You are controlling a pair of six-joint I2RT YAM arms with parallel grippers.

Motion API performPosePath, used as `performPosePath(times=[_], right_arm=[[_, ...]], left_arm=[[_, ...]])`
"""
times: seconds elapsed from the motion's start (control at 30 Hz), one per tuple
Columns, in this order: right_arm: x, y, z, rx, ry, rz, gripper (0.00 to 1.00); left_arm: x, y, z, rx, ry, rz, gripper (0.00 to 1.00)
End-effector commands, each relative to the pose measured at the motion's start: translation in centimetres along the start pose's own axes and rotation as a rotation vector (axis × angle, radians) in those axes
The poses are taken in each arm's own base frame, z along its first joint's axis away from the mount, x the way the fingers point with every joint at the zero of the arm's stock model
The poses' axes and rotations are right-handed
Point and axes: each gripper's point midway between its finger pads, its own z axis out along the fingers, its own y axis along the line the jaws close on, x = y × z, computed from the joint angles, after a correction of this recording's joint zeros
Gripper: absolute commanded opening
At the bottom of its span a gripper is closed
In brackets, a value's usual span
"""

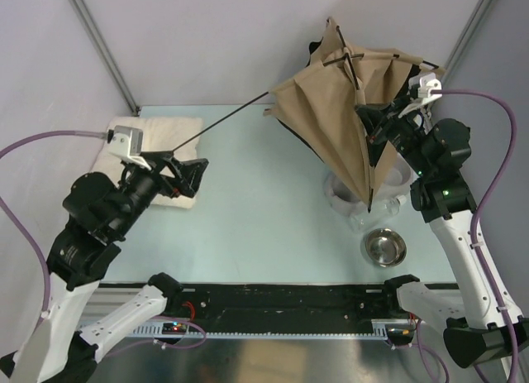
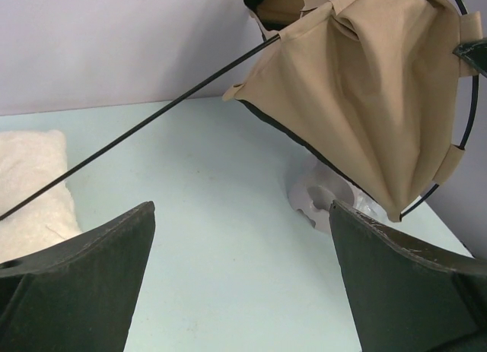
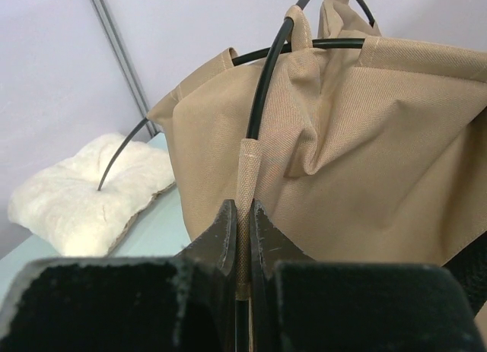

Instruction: Set up the pet tent

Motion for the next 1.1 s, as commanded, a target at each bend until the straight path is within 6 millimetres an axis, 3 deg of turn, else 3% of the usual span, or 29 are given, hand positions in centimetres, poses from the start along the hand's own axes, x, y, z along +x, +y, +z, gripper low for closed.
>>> performPosePath(times=[0.0, 0.2, 0.3, 0.53, 0.67, 0.8, 0.97, 1.07], right_arm=[[-6.0, 1.9, -1.3, -0.06, -0.172, -0.056, 0.0], [-6.1, 2.2, -1.8, -0.074, -0.17, -0.07, 0.0], [-7.1, 1.9, -2.4, -0.04, -0.209, -0.066, 0.0], [-9.4, 2.1, -3.8, -0.019, -0.292, -0.075, 0.0], [-8.7, 3.4, -4.4, -0.079, -0.254, -0.076, 0.0], [-7.5, 3.5, -4.7, -0.089, -0.204, -0.063, 0.0], [-6.7, 3.3, -4.4, -0.086, -0.185, -0.066, 0.0], [-5.1, 3.2, -4.0, -0.096, -0.126, -0.067, 0.0]], left_arm=[[-1.3, -0.9, 0.6, 0.035, -0.007, 0.02, 1.0], [-1.8, -1.6, 2.5, 0.056, 0.021, 0.042, 1.0], [-2.3, -2.3, 4.0, 0.072, 0.038, 0.041, 1.0], [-4.4, -5.6, 8.3, 0.198, 0.074, 0.061, 1.0], [-6.2, -7.9, 11.3, 0.304, 0.073, 0.113, 1.0], [-6.7, -9.6, 14.0, 0.379, 0.086, 0.128, 1.0], [-5.8, -9.7, 15.5, 0.387, 0.111, 0.136, 1.0], [-5.1, -9.7, 16.1, 0.393, 0.13, 0.141, 1.0]])
